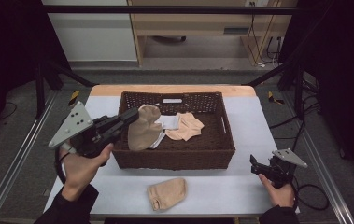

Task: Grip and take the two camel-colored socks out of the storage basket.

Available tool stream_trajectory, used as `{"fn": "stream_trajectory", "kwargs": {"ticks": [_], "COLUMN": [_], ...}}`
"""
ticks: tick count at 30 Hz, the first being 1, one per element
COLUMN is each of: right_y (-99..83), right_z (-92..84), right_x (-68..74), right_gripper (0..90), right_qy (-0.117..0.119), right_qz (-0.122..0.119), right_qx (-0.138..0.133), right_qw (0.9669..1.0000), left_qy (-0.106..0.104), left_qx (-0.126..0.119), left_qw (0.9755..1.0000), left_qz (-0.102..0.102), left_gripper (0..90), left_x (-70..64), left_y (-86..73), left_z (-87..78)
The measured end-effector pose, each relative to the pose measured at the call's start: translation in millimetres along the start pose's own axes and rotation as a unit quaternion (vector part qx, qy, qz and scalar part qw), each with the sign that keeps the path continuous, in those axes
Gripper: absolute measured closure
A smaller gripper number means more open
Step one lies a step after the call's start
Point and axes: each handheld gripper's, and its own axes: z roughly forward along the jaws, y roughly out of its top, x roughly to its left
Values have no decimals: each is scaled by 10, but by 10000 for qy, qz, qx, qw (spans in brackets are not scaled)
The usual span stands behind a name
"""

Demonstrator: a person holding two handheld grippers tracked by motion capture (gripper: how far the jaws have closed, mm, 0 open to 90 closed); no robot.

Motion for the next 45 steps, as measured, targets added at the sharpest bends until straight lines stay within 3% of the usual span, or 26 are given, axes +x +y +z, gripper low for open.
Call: {"fn": "stream_trajectory", "kwargs": {"ticks": [4, 9, 11, 13, 18, 24, 25, 26, 32, 34, 37, 40, 43, 45], "right_y": [-1, -7, -9, -9, -13, -15, -15, -15, -19, -21, -28, -35, -38, -39], "right_z": [-4, -1, -1, -1, -2, -1, 0, 0, 4, 9, 15, 19, 15, 16], "right_x": [5, 3, 11, 12, 12, 18, 18, 18, 24, 26, 31, 31, 26, 18], "right_gripper": [40, 40, 40, 40, 41, 41, 42, 42, 42, 42, 41, 41, 41, 41], "right_qy": [8, -7, 6, 8, 19, 19, 16, 16, 18, 30, 28, 28, 30, 21], "right_qz": [14, -11, 4, 7, -6, -22, -28, -28, -35, -46, -49, -63, -64, -48], "right_qx": [13, 21, 38, 50, 50, 55, 47, 47, 70, 90, 111, 135, 141, 134], "right_qw": [10000, 10000, 10000, 10000, 10000, 10000, 10000, 10000, 10000, 9999, 9999, 9999, 9999, 9999], "left_qy": [-94, -264, -333, -364, -479, -483, -528, -528, -597, -628, -613, -409, -172, 64], "left_qx": [156, 325, 527, 606, 985, 1559, 1763, 1763, 2309, 2401, 2355, 2166, 1957, 1897], "left_qw": [9998, 9991, 9980, 9974, 9933, 9854, 9816, 9816, 9699, 9675, 9686, 9742, 9792, 9803], "left_qz": [54, -41, -96, -136, -360, -488, -508, -508, -495, -492, -517, -477, -498, -538], "left_gripper": [886, 886, 886, 886, 885, 885, 885, 885, 879, 866, 747, 554, 437, 393], "left_x": [-73, -168, -222, -239, -279, -302, -333, -333, -375, -376, -356, -324, -266, -196], "left_y": [-121, -349, -524, -592, -951, -1357, -1481, -1481, -1799, -1890, -1972, -1945, -1903, -1900], "left_z": [-128, -229, -223, -209, -107, 105, 187, 187, 410, 460, 475, 392, 207, 61]}}
